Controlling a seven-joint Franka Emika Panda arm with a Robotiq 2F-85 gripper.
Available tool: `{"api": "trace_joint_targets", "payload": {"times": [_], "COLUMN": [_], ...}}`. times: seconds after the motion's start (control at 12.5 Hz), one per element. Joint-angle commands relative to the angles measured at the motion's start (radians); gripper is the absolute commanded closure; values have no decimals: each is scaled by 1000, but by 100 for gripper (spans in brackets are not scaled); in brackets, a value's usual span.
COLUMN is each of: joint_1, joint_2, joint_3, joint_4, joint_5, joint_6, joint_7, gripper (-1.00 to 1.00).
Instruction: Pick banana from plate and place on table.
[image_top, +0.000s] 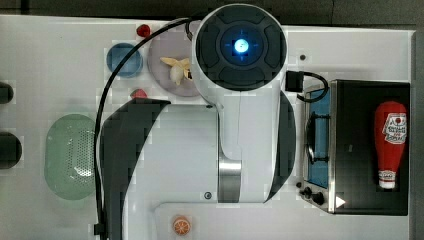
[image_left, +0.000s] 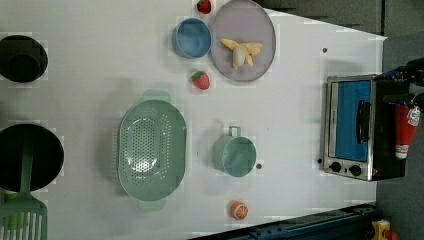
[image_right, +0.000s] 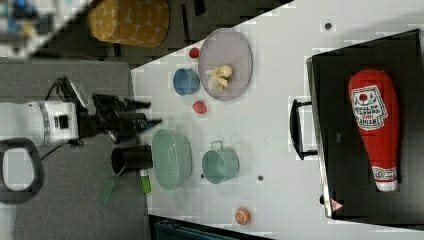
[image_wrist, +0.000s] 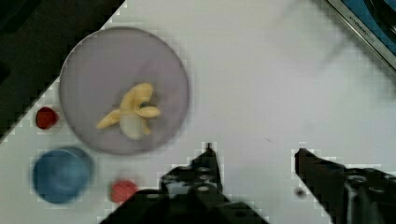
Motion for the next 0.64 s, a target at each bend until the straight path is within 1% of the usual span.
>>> {"api": "trace_joint_targets", "payload": {"times": [0.08,0.24,0.48,0.64], "joint_1": [-27,-26,-19,-10], "joint_2": [-399,-399,-379,-328], "joint_3": [-39,-38,-26,-2], "joint_4": [-166,-166,-165,-163], "joint_5": [18,18,18,18], "joint_6": [-262,-262,-239,-192], "joint_7": [68,68,70,71], "gripper": [-59,-99,-100,-100]}}
